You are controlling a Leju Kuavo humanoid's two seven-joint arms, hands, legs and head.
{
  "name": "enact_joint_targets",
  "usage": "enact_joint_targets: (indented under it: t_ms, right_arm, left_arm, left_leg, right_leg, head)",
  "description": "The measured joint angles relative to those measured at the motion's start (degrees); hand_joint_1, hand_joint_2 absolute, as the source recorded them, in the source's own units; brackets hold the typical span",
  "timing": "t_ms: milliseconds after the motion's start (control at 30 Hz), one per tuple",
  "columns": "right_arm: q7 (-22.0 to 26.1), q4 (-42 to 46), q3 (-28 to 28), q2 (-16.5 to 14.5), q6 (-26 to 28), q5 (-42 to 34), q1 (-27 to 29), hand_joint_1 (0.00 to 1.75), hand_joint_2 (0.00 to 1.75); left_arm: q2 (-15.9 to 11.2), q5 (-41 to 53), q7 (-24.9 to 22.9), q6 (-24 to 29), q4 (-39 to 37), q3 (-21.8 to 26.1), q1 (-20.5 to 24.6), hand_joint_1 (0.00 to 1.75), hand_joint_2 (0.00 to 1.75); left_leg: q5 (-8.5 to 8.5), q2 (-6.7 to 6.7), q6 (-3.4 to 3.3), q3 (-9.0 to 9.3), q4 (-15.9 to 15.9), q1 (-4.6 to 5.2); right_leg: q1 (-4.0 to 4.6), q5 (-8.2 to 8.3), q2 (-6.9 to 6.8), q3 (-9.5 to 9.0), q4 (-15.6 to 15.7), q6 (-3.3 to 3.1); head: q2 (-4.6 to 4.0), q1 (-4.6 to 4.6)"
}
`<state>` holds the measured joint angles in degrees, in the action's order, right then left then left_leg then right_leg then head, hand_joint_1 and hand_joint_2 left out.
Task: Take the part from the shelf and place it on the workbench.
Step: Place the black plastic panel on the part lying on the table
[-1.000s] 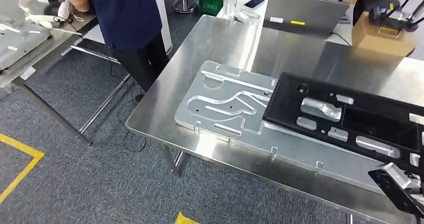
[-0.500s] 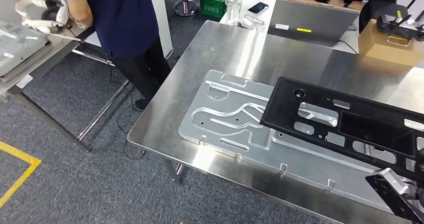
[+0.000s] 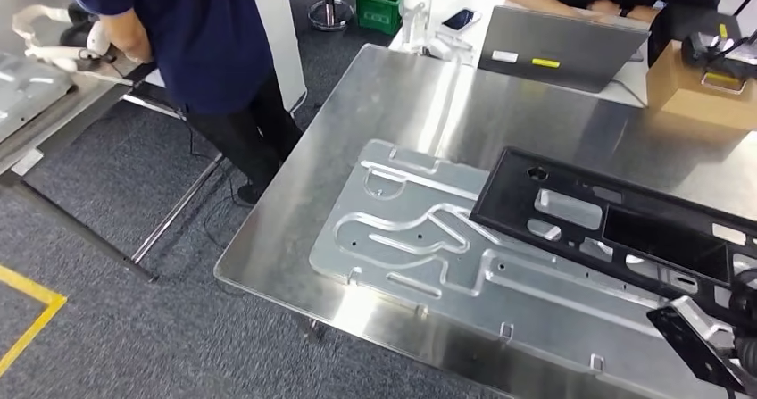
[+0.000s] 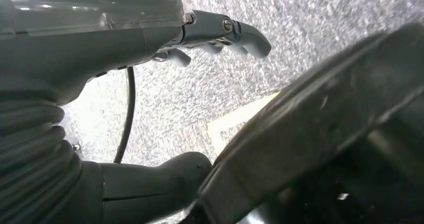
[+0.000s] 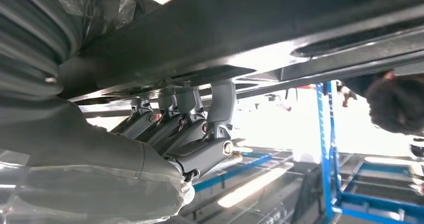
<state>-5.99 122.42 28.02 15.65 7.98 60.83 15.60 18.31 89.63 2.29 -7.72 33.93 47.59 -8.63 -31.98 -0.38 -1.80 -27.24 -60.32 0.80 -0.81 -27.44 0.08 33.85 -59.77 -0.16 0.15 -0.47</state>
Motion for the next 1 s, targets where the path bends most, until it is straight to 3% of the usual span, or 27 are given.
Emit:
enact_joint_targets:
  t_ms: [67, 133, 167, 200, 233, 300, 367, 467, 567, 800, 933, 1000]
  right_arm:
    - [-0.88, -0.86, -1.11, 0.00, 0.18, 1.01, -0.85, 1.57, 1.75]
    - [-1.22, -1.61, -2.04, 0.00, 0.27, 1.37, -1.29, 1.57, 1.75]
    - [-1.28, -1.97, -2.42, 0.00, 0.27, 1.41, -1.39, 1.57, 1.75]
    - [-1.40, -2.31, -2.81, 0.00, 0.28, 1.46, -1.52, 1.57, 1.75]
    - [-1.68, -2.69, -3.32, 0.00, 0.28, 1.58, -1.81, 1.57, 1.75]
    - [-2.71, -4.01, -5.01, 0.01, 0.46, 2.15, -3.26, 1.57, 1.75]
    - [-3.98, -6.42, -7.70, 0.06, 0.91, 3.03, -5.58, 1.57, 1.75]
    - [-4.99, -11.02, -11.88, 0.16, 1.42, 4.08, -8.99, 1.57, 1.75]
    - [-5.31, -16.96, -16.10, 0.10, 2.35, 4.79, -12.42, 1.57, 1.75]
    - [-5.40, -26.40, -21.93, -0.79, 3.72, 5.15, -16.18, 1.57, 1.75]
    - [-5.26, -30.96, -24.68, -2.62, 4.91, 5.17, -16.81, 0.00, 0.00]
    - [-5.23, -32.45, -26.07, -3.36, 5.27, 5.23, -17.11, 0.00, 0.00]
  left_arm:
    - [-0.38, 0.00, 0.08, 0.47, -0.33, 0.08, 0.41, 0.00, 1.75]
    - [-0.66, -0.01, 0.13, 0.64, -0.68, 0.24, 0.58, 0.00, 1.75]
    - [-0.78, -0.01, 0.14, 0.69, -0.83, 0.33, 0.60, 0.00, 1.75]
    - [-0.87, -0.01, 0.17, 0.79, -1.00, 0.44, 0.60, 0.00, 1.75]
    - [-1.03, -0.01, 0.21, 0.99, -1.27, 0.56, 0.67, 0.00, 1.75]
    - [-1.68, -0.01, 0.36, 1.77, -2.32, 1.00, 1.02, 0.00, 1.75]
    - [-2.64, -0.02, 0.61, 2.74, -4.04, 1.70, 1.69, 0.00, 1.75]
    - [-3.95, -0.20, 1.19, 3.71, -6.61, 2.90, 2.67, 0.00, 1.75]
    - [-5.14, -0.28, 2.07, 4.24, -9.19, 4.30, 3.79, 0.00, 1.75]
    - [-6.43, -0.13, 3.22, 5.70, -12.43, 6.23, 4.91, 0.00, 1.75]
    - [-6.86, -0.02, 3.24, 5.77, -13.11, 7.08, 5.05, 0.00, 1.75]
    - [-6.96, -0.02, 3.18, 5.48, -13.21, 7.37, 5.07, 0.00, 1.75]
  left_leg:
    - [-1.64, 0.02, 0.53, -2.85, -5.20, -0.18]
    - [-4.50, 0.03, 1.07, -7.69, -12.14, -0.42]
    - [-5.15, 0.04, 1.27, -9.65, -14.17, -0.52]
    - [-4.61, 0.05, 1.36, -10.74, -14.36, -0.59]
    - [-2.70, 0.06, 1.35, -10.81, -12.44, -0.63]
    - [2.80, 0.15, 1.02, -9.36, -5.39, -0.58]
    - [5.57, 0.30, 0.43, -8.46, -0.67, -0.29]
    - [6.32, 0.21, -0.11, -8.20, 0.44, -0.17]
    - [6.57, -0.10, 0.12, -7.61, 1.29, -0.33]
    - [5.93, -0.53, -0.46, -7.22, 1.44, -0.32]
    - [5.83, -0.52, -0.55, -7.00, 1.44, -0.29]
    - [5.81, -0.51, -0.57, -6.92, 1.44, -0.29]
  right_leg:
    - [-0.20, -0.50, -0.06, -1.03, 0.37, -0.52]
    - [-0.24, -1.28, -0.12, -1.78, 0.41, -0.74]
    - [-0.25, -1.73, -0.14, -2.26, 0.41, -0.73]
    - [-0.27, -2.20, -0.14, -2.83, 0.41, -0.70]
    - [-0.29, -2.70, -0.13, -3.51, 0.41, -0.64]
    - [-0.30, -3.68, -0.04, -4.87, 0.43, -0.42]
    - [-0.23, -4.24, 0.21, -5.35, 0.49, 0.03]
    - [-0.09, -4.42, 0.36, -5.59, 0.86, 0.71]
    - [-0.01, -3.82, 0.29, -6.14, 1.50, 0.44]
    - [0.04, -4.66, -0.10, -7.64, 3.45, 0.53]
    - [0.05, -4.67, -0.10, -7.81, 3.55, 0.56]
    - [0.05, -4.67, -0.11, -7.85, 3.55, 0.58]
  head:
    - [0.00, -0.01]
    - [0.00, -0.01]
    - [0.00, -0.01]
    - [0.00, -0.01]
    - [0.00, -0.01]
    - [0.00, 0.01]
    - [0.00, -0.01]
    - [0.00, 0.00]
    - [0.00, 0.01]
    - [0.00, 0.01]
    - [0.00, 0.01]
    - [0.00, 0.01]
